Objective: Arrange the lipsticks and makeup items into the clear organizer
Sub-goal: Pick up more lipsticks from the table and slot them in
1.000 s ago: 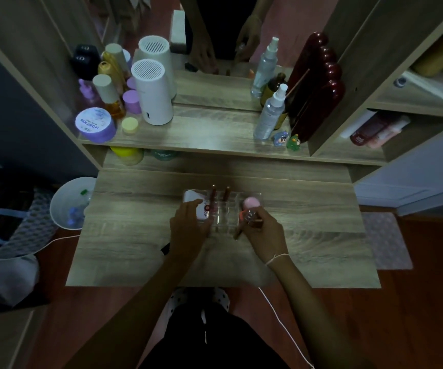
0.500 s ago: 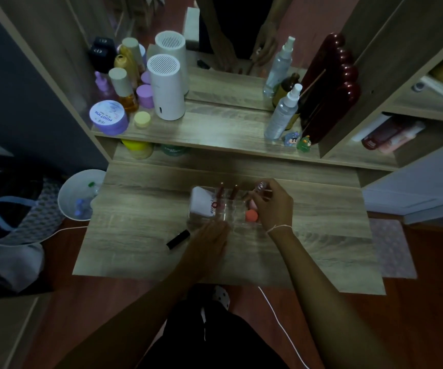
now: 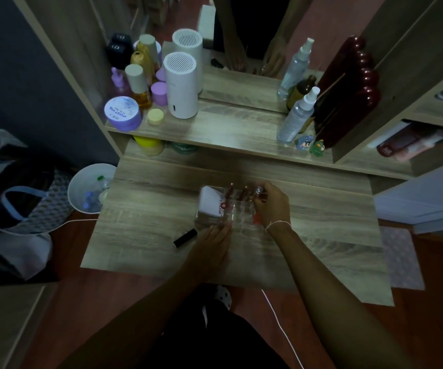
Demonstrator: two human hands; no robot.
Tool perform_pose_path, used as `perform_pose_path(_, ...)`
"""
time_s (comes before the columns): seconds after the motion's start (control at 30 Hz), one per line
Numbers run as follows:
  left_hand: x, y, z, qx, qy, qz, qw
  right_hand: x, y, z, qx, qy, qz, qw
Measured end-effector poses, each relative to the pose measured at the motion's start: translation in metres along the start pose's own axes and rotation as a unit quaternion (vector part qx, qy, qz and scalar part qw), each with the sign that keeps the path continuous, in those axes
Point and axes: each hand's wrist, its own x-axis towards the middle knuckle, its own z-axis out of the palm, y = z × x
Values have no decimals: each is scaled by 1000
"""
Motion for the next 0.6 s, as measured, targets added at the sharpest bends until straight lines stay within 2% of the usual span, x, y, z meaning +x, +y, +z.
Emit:
perform_pose_path(0.4,0,-3,2,25,-18,-9,1000,7,2,3,-9,-11,21,1000)
perform_pose_path(0.6,-1,-3,2,12,1,-6,1000,4,3,-1,-9,-11,16,1000)
